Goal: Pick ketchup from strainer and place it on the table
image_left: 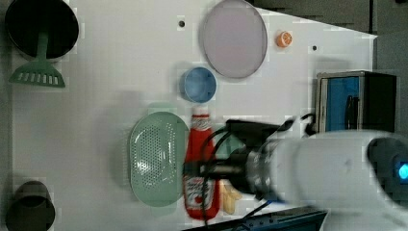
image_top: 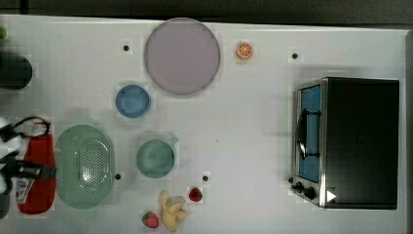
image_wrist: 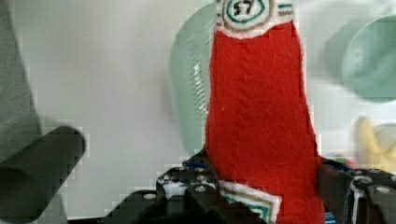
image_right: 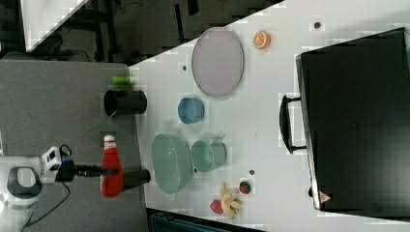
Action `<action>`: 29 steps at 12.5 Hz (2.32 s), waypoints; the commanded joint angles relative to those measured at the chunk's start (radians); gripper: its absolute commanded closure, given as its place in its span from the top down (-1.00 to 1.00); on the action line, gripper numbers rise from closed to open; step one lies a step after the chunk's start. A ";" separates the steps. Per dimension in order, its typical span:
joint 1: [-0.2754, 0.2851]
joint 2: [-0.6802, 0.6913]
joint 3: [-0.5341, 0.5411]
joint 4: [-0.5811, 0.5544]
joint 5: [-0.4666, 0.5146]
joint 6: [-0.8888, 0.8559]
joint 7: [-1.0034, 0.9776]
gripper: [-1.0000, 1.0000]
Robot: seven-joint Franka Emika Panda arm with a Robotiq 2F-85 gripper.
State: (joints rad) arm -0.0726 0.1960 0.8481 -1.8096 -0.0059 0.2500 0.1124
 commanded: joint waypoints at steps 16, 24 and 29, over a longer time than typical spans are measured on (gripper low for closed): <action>-0.319 -0.077 -0.480 -0.138 -0.003 0.076 -0.335 0.21; -0.317 0.005 -0.529 -0.453 -0.005 0.521 -0.351 0.21; -0.318 0.089 -0.544 -0.477 -0.119 0.619 -0.351 0.69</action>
State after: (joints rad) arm -0.3936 0.3162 0.3062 -2.3105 -0.1033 0.8408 -0.2040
